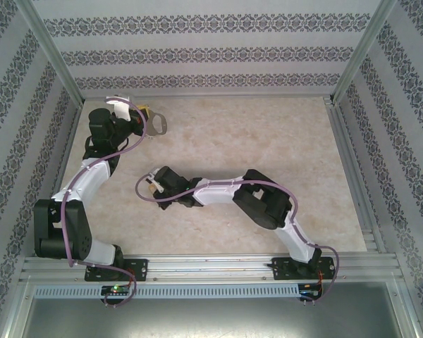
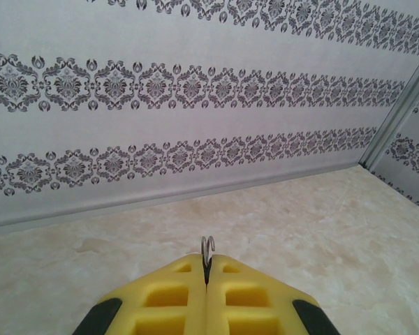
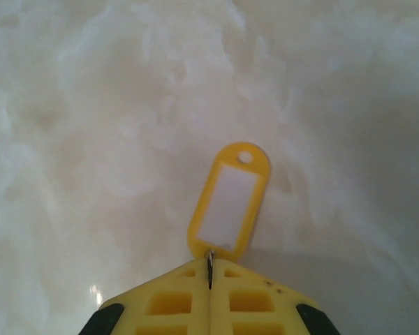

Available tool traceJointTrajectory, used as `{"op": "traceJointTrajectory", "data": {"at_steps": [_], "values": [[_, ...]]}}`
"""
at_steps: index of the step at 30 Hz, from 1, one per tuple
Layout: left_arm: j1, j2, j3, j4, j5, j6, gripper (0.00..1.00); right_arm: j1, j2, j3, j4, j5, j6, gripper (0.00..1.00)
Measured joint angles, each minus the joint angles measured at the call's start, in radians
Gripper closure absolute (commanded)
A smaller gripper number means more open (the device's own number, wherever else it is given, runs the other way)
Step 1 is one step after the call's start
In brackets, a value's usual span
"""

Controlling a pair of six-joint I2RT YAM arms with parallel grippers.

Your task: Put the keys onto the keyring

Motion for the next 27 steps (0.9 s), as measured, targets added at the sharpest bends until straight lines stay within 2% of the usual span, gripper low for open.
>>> {"op": "traceJointTrajectory", "data": {"at_steps": [5,14,19,27], "values": [[0.0,0.0,0.0,0.007,0.021,-0.01,1.0,-0.041,-0.161,-0.192,0.026,-0.007,0.004,1.0],[-0.016,0.034,0.0,0.037,0.098,-0.029,1.0,-0.212,-0.549,-0.514,0.14,-0.028,0.023,1.0],[-0.081,0.044,0.0,0.053,0.12,-0.027,1.0,-0.308,-0.776,-0.666,0.173,-0.046,0.036,1.0],[-0.24,0.042,-0.012,0.06,0.139,0.033,1.0,-0.485,-1.098,-0.829,0.208,-0.089,0.083,1.0]]}}
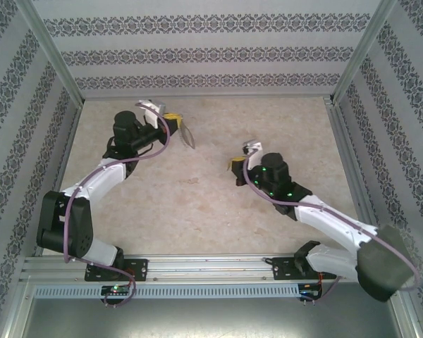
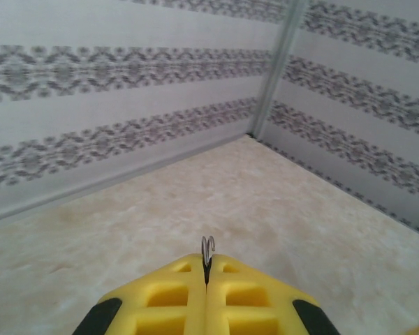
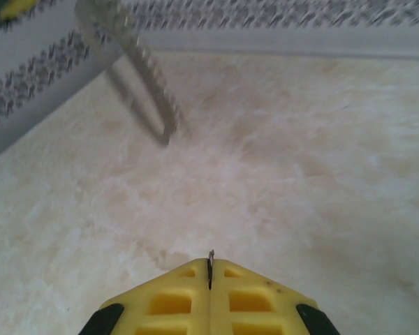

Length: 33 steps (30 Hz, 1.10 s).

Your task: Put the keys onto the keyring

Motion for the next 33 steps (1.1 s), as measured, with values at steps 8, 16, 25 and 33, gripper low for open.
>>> {"op": "traceJointTrajectory", "data": {"at_steps": [8,16,25,33], "values": [[-0.144,-0.001,-0.086,0.026,0.046,0.066,1.0,-0.068,-0.093,-0.048,0.009,-0.058,0.024,1.0],[-0.23,-0.003,-0.189,0.098,0.091,0.091,1.0,-0.087,-0.179,-0.094,0.023,-0.151,-0.005,1.0],[-0.273,-0.042,-0.245,0.143,0.122,0.098,1.0,-0.086,-0.171,-0.096,0.047,-0.282,-0.024,1.0],[-0.318,-0.069,-0.233,0.085,0.134,0.159,1.0,-0.079,-0.151,-0.095,0.047,-0.33,-0.031,1.0]]}}
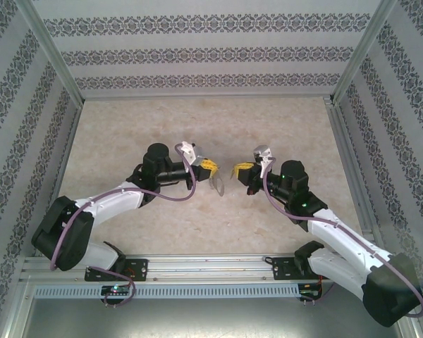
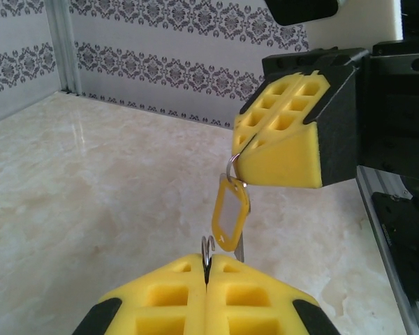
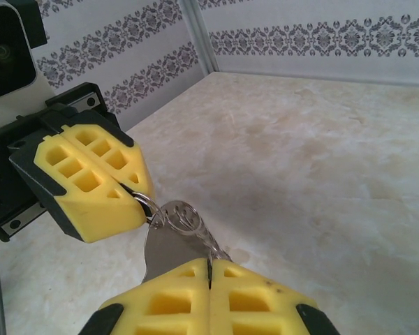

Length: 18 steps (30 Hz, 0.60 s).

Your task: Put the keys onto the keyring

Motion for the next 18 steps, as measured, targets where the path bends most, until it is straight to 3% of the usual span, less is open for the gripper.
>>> {"op": "traceJointTrajectory", "data": {"at_steps": [9,18], "values": [[-0.039,-0.005,0.035,-0.074,0.0,0.055,1.0,0.073,0.017,0.026,-0.01,-0.009,-0.026,1.0],[-0.054,-0.006,0.045,-0.118,-0.001,0.085,1.0,0.085,0.013,0.032,-0.024,-0.008,-0.042,1.0]]}}
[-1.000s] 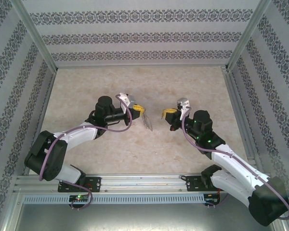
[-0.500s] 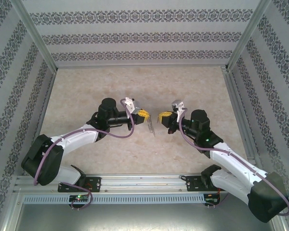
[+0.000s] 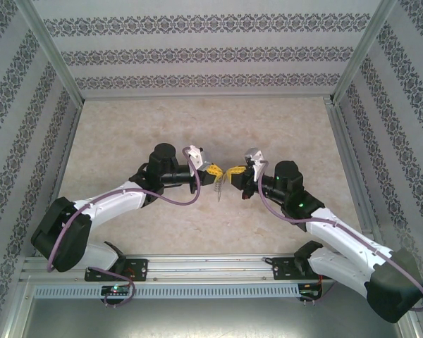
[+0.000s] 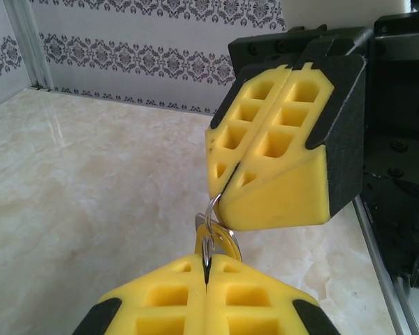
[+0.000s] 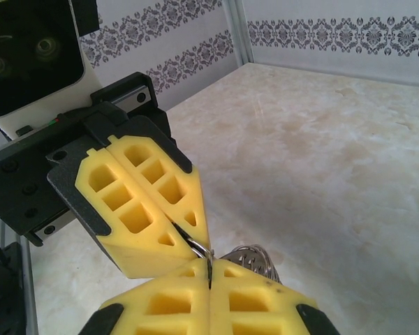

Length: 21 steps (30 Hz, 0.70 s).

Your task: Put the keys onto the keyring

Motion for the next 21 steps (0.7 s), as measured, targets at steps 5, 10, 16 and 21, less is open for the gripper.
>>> {"op": "traceJointTrajectory", "data": {"at_steps": [5,10,16,21], "values": [[-0.004,-0.001,0.0,-0.002,-0.003,0.013,1.0,0.009,0.0,0.003,-0.007,-0.001,-0.003,1.0],[-0.007,-0.001,0.0,-0.007,-0.003,0.014,1.0,0.021,0.004,0.011,-0.011,-0.001,-0.007,1.0],[-0.007,-0.001,0.0,-0.007,-0.003,0.018,1.0,0.028,0.007,0.022,-0.015,0.001,-0.01,1.0],[-0.007,-0.001,0.0,-0.009,-0.003,0.019,1.0,0.032,0.015,0.023,-0.016,0.003,-0.011,1.0]]}}
